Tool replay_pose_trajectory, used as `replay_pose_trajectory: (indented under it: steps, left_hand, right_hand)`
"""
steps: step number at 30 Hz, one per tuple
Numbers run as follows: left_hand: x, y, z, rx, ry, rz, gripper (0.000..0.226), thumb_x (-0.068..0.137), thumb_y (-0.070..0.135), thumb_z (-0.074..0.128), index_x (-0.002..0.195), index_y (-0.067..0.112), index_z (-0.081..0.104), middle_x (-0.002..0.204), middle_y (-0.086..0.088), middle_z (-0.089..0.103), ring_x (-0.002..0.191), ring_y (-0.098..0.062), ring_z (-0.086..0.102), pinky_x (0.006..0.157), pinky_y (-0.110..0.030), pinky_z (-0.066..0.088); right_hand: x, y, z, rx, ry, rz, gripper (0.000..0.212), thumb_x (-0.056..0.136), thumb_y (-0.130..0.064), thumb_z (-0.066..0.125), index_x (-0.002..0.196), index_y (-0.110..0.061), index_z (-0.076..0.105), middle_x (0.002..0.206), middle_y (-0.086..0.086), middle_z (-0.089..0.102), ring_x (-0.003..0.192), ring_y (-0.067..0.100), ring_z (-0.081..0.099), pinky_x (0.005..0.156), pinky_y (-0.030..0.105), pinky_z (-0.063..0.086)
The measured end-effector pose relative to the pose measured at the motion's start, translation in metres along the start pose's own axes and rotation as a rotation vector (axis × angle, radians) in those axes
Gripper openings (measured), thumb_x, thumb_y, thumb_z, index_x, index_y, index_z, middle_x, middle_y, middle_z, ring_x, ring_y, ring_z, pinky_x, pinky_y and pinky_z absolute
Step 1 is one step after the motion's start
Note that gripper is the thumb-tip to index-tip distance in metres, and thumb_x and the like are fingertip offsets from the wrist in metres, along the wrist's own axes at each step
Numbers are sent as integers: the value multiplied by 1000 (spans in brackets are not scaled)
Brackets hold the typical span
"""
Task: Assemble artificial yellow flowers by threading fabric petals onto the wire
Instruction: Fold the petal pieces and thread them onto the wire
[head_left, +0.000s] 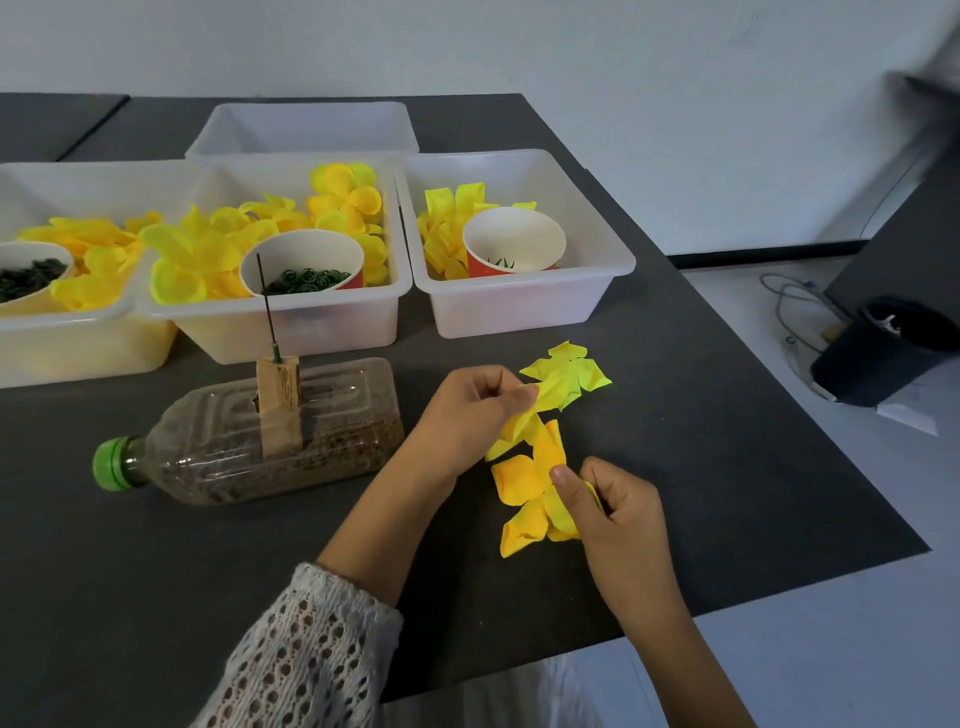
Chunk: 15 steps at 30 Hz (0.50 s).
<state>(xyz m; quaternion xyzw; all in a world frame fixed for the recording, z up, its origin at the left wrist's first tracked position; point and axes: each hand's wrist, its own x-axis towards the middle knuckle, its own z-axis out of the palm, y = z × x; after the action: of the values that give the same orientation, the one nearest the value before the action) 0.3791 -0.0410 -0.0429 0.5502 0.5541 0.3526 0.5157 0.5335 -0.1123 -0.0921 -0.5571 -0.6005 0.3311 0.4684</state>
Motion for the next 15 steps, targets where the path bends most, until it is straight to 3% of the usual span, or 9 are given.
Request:
replay_pose_trajectory:
  steps: [2, 4, 8, 12, 15]
  left_hand:
    - [4, 3, 2, -79, 27, -18, 23, 98, 22, 57, 79, 10, 63, 69, -4, 51, 58, -1, 46, 57, -14, 41]
    - [8, 8, 1, -243, 111, -82, 23, 100, 22, 54, 80, 16, 64, 72, -4, 53, 66, -9, 49, 62, -22, 44]
    - [22, 23, -8, -324, 227, -126, 22, 103, 27, 48, 86, 22, 61, 83, -3, 55, 75, -16, 53, 60, -24, 48]
    - [34, 42, -11, -403, 192, -241, 29, 104, 28, 41, 82, 17, 57, 70, -2, 58, 58, -13, 51, 52, -22, 39]
    - [38, 42, -11, -467, 156, -209, 34, 107, 36, 31, 89, 18, 53, 64, 1, 54, 49, -8, 40, 42, -17, 27]
  right_hand:
    - [-1, 1, -1, 3, 5, -1, 42, 87, -40, 57, 54, -25, 36, 51, -4, 33, 50, 6, 31, 49, 26, 30]
    - [-2, 3, 0, -15, 1, -2, 43, 90, -33, 58, 54, -24, 36, 51, -4, 33, 50, 7, 30, 48, 29, 29]
    - [-2, 3, 1, -46, 15, 8, 41, 86, -45, 54, 54, -24, 38, 51, -7, 35, 50, 9, 35, 48, 20, 29]
    - [-1, 2, 1, -38, 19, 18, 39, 83, -48, 53, 55, -25, 40, 51, -6, 37, 50, 7, 35, 48, 21, 29]
    - [-1, 3, 1, -40, 20, 29, 37, 82, -49, 53, 55, -27, 41, 51, -7, 39, 50, 7, 37, 48, 19, 30]
